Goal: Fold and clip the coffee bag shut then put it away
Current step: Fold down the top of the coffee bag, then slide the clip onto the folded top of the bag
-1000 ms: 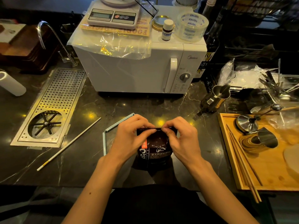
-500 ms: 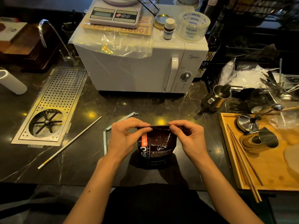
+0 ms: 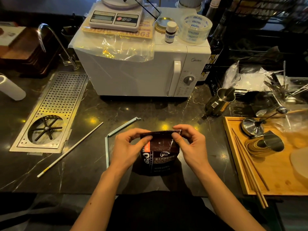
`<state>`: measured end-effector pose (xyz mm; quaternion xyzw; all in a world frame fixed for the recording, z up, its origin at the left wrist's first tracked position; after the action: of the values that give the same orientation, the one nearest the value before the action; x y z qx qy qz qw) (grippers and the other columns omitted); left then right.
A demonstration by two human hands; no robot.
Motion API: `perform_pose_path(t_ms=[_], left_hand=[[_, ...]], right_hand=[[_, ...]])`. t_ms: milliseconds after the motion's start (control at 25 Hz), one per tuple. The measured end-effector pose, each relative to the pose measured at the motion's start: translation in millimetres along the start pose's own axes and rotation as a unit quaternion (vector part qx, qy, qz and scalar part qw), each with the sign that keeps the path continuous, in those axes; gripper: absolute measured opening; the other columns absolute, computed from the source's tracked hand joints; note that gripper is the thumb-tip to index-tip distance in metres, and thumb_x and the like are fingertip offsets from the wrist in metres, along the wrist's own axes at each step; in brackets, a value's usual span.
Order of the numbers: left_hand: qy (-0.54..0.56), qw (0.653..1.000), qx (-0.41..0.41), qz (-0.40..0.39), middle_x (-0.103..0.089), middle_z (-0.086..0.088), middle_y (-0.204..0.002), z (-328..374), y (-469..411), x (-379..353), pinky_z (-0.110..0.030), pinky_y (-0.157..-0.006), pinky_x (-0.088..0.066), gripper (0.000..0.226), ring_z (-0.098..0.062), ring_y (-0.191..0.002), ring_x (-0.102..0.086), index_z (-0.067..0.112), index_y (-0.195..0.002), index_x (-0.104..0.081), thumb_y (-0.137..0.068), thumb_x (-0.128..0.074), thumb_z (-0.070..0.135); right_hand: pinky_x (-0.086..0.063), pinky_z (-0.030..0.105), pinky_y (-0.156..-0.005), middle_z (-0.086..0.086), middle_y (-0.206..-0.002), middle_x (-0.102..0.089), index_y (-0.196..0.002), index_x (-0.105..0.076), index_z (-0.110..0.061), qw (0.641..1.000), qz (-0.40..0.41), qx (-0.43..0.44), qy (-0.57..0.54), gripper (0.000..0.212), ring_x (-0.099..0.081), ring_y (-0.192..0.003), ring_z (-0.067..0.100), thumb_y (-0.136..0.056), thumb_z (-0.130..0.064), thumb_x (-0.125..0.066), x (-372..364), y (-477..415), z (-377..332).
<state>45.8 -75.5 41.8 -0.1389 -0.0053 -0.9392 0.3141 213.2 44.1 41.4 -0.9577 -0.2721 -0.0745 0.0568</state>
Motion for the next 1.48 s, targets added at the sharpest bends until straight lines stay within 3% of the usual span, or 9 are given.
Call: perform_pose_path(t_ms=[160,360,640,760,840,960,1120,1240,1480], left_hand=[[0.024,1.000,0.012,0.007,-0.075,0.017,-0.091,-2.5,1.7,-3.2,-0.028,-0.087,-0.053,0.038,-0.006,-0.092,-0.070,0.045,-0.085,-0.073,-0.079,-0.075,0.007],[0.086,0.995,0.058,0.016,-0.077,0.009,-0.092,-10.1,11.2,-0.7,-0.034,-0.089,-0.054,0.028,-0.011,-0.093,-0.071,0.028,-0.092,-0.075,-0.079,-0.074,0.004],[0.100,0.989,0.018,0.109,-0.076,0.007,-0.084,1.8,33.4,37.9,-0.021,-0.075,-0.055,0.030,-0.009,-0.082,-0.070,0.019,-0.086,-0.078,-0.073,-0.074,-0.008],[0.090,0.984,0.004,0.157,-0.075,0.007,-0.084,8.5,46.6,74.0,-0.020,-0.074,-0.055,0.030,-0.010,-0.083,-0.070,0.023,-0.086,-0.078,-0.073,-0.076,-0.004],[0.102,0.974,0.004,0.203,-0.075,0.011,-0.081,15.0,56.5,100.0,-0.016,-0.074,-0.055,0.031,-0.004,-0.080,-0.069,0.029,-0.083,-0.077,-0.071,-0.074,0.001],[0.109,0.960,0.005,0.259,-0.075,0.015,-0.077,17.4,72.4,135.5,-0.018,-0.074,-0.056,0.034,-0.002,-0.076,-0.069,0.036,-0.081,-0.078,-0.068,-0.072,0.006],[0.100,0.953,0.016,0.286,-0.075,0.006,-0.082,3.4,90.4,171.5,-0.034,-0.080,-0.058,0.028,-0.018,-0.083,-0.068,0.028,-0.086,-0.078,-0.071,-0.073,0.005],[0.095,0.946,0.018,0.308,-0.074,0.005,-0.080,-9.0,98.0,195.0,-0.025,-0.076,-0.057,0.031,-0.014,-0.080,-0.068,0.027,-0.086,-0.078,-0.072,-0.073,-0.001],[0.112,0.942,0.029,0.316,-0.070,-0.011,-0.081,-25.3,96.7,220.5,-0.018,-0.072,-0.055,0.031,-0.007,-0.075,-0.068,0.022,-0.085,-0.077,-0.071,-0.074,-0.006]], right_hand=[[-0.054,0.026,-0.081,-0.013,-0.083,-0.071,-0.086,-0.068,-0.027,1.000,0.006,-0.003,0.014,0.027,-0.069,-0.085,0.010,-0.082,0.000,-0.070,-3.1,2.3,1.5],[-0.055,0.035,-0.082,-0.012,-0.080,-0.070,-0.078,-0.067,-0.037,0.999,0.037,-0.002,0.007,0.040,-0.068,-0.083,0.014,-0.080,0.003,-0.070,-11.5,5.8,-1.1],[-0.054,0.029,-0.088,-0.009,-0.095,-0.073,-0.099,-0.069,-0.023,0.994,-0.095,0.051,-0.007,0.013,-0.069,-0.095,0.011,-0.088,-0.016,-0.065,-36.6,-0.4,-32.6],[-0.054,0.024,-0.084,0.001,-0.097,-0.073,-0.108,-0.067,-0.011,0.994,-0.107,0.030,-0.024,0.022,-0.068,-0.095,0.012,-0.099,-0.021,-0.050,-59.8,-13.1,-30.8],[-0.054,0.026,-0.078,0.001,-0.094,-0.071,-0.109,-0.067,-0.016,0.991,-0.121,0.012,0.050,0.018,-0.067,-0.089,0.014,-0.097,-0.022,-0.054,-84.7,-22.5,-20.4],[-0.055,0.034,-0.079,0.000,-0.103,-0.066,-0.115,-0.063,-0.021,0.951,-0.205,0.042,0.229,0.027,-0.061,-0.085,0.010,-0.091,-0.033,-0.059,-133.0,-33.6,-3.1],[-0.052,0.041,-0.084,0.005,-0.120,-0.051,-0.127,-0.052,-0.020,0.856,-0.298,0.049,0.419,0.053,-0.057,-0.105,0.025,-0.086,-0.054,-0.055,-196.1,-38.9,11.4],[-0.052,0.044,-0.084,0.010,-0.122,-0.045,-0.128,-0.049,-0.014,0.803,-0.315,0.039,0.505,0.066,-0.056,-0.108,0.030,-0.082,-0.062,-0.057,-230.0,-43.2,21.6],[-0.053,0.045,-0.082,0.013,-0.118,-0.046,-0.115,-0.052,-0.008,0.790,-0.313,0.003,0.527,0.057,-0.061,-0.097,0.035,-0.081,-0.050,-0.069,-250.8,-41.0,35.2]])
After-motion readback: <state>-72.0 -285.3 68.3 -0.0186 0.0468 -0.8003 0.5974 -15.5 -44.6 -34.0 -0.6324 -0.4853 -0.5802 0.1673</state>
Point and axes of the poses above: each hand's wrist, its own y-axis away from the middle knuckle, its own x-axis out of the back of the hand, z = x × y, the point moved 4 cm from there along -y, towards the middle knuckle
